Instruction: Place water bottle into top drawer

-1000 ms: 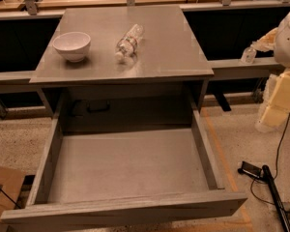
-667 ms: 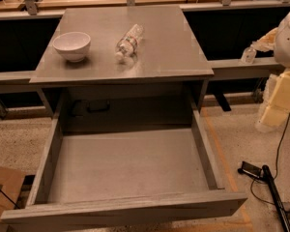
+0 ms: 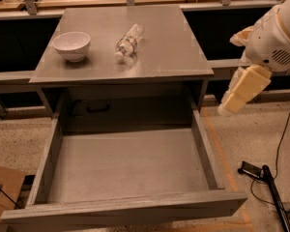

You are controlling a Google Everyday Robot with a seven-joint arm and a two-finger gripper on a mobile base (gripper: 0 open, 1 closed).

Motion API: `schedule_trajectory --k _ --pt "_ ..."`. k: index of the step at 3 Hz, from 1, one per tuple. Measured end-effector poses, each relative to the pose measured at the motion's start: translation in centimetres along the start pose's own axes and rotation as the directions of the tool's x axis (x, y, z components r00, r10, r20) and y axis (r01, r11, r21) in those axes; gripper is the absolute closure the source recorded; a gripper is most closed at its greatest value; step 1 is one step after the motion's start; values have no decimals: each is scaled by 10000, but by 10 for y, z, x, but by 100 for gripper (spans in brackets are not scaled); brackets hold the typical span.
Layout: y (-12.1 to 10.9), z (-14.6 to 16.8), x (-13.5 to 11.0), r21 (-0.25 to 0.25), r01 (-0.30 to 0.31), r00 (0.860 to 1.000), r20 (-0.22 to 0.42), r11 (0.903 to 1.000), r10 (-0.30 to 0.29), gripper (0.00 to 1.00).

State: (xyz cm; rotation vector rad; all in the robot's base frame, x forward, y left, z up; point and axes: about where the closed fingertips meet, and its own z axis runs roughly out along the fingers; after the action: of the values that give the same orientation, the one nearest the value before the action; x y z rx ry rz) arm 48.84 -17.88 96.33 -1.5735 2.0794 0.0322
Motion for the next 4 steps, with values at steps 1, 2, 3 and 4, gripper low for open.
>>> schedule_trajectory --k 1,2,3,4 --pt "-26 25 -37 107 -847 9774 1951 9963 810 0" --pt "-28 24 -44 175 -916 9715 2212 9956 855 0" --pt "-34 45 -63 -47 -1428 9502 2793 9897 1384 0" --pt "-55 64 -115 330 -1331 9195 3770 9906 1109 0"
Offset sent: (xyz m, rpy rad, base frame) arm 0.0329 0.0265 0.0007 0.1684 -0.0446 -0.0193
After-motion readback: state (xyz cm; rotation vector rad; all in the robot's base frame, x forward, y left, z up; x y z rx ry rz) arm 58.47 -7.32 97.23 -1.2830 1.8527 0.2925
